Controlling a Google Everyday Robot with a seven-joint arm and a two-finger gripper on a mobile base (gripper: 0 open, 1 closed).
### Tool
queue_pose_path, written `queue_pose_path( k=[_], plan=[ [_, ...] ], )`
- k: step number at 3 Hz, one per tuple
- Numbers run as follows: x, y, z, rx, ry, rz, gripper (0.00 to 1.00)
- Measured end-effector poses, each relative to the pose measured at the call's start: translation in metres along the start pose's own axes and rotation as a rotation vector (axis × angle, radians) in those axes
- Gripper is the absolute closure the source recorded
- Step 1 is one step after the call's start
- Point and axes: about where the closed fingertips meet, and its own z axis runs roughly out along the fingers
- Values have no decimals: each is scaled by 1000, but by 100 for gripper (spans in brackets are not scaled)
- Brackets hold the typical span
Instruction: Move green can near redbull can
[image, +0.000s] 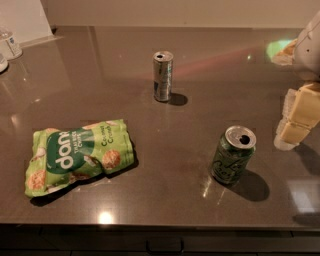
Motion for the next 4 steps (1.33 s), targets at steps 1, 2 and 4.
queue_pose_path(
  k=[1,2,4],
  plan=[
    [-3,1,0,5,-14,-6,0],
    [-15,8,9,-14,-61,-36,0],
    [-33,26,46,-87,-122,-81,0]
  ],
)
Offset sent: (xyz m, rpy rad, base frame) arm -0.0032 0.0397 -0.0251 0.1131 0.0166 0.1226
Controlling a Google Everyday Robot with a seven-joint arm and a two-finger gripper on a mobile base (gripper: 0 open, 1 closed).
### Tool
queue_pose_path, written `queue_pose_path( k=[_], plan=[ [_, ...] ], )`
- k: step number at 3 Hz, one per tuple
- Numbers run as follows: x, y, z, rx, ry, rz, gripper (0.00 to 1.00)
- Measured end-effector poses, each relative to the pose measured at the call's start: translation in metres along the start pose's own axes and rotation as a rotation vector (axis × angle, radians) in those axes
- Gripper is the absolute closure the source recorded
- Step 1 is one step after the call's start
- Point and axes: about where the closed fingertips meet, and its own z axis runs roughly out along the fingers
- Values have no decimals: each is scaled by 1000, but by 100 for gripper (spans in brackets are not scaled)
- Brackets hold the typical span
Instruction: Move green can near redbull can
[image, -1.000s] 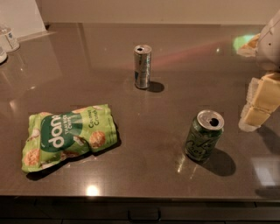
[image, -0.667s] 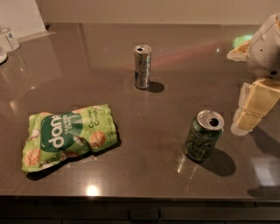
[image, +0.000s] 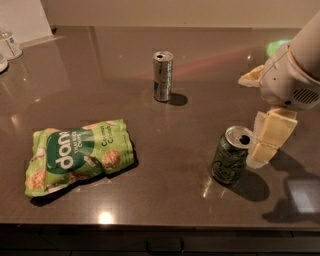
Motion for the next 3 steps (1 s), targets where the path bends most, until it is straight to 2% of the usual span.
queue_pose_path(
  k=[2,3],
  plan=[
    [-1,18,21,-62,-14,-18,0],
    [-5,25,27,-78,-26,-26,18]
  ],
)
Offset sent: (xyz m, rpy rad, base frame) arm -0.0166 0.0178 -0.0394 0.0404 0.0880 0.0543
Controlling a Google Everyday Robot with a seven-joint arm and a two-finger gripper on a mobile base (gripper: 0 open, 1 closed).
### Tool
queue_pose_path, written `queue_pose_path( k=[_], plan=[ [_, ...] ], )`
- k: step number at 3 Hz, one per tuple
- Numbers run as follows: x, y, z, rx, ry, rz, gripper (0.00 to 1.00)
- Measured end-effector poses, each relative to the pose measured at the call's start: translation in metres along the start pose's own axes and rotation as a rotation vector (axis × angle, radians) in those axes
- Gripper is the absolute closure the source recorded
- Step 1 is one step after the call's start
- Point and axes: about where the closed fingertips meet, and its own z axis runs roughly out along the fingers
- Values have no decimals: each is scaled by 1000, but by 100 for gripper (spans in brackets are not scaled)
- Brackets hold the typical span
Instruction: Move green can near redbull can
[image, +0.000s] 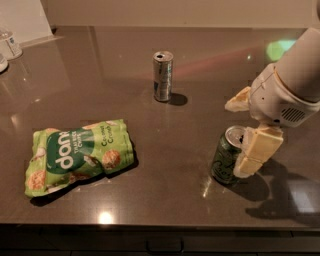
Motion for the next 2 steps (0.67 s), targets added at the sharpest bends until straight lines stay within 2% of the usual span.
queue_pose_path(
  k=[1,2],
  plan=[
    [-4,2,-1,7,-2,2,41],
    [-9,1,-12,37,1,8,65]
  ],
)
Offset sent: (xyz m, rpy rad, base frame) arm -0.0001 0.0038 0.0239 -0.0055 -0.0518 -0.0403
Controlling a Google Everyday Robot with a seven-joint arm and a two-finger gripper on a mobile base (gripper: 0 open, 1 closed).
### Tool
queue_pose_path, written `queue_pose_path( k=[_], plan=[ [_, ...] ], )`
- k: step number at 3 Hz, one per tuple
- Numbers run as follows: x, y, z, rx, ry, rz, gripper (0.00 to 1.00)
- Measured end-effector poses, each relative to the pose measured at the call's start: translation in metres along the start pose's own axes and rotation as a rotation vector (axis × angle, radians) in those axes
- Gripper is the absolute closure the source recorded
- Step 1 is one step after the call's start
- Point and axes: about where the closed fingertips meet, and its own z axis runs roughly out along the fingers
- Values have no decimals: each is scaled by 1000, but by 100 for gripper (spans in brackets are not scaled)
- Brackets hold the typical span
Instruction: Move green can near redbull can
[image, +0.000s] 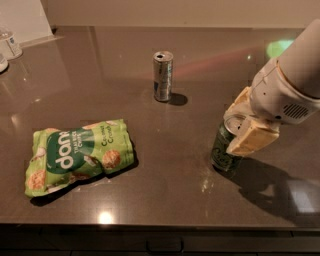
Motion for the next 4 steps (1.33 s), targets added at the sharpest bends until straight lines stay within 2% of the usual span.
queue_pose_path(
  k=[1,2,4],
  plan=[
    [-13,-16,-16,50,6,13,88],
    [-24,-53,-31,93,21,72,100],
    [-46,-142,-44,164,3,200,100]
  ],
)
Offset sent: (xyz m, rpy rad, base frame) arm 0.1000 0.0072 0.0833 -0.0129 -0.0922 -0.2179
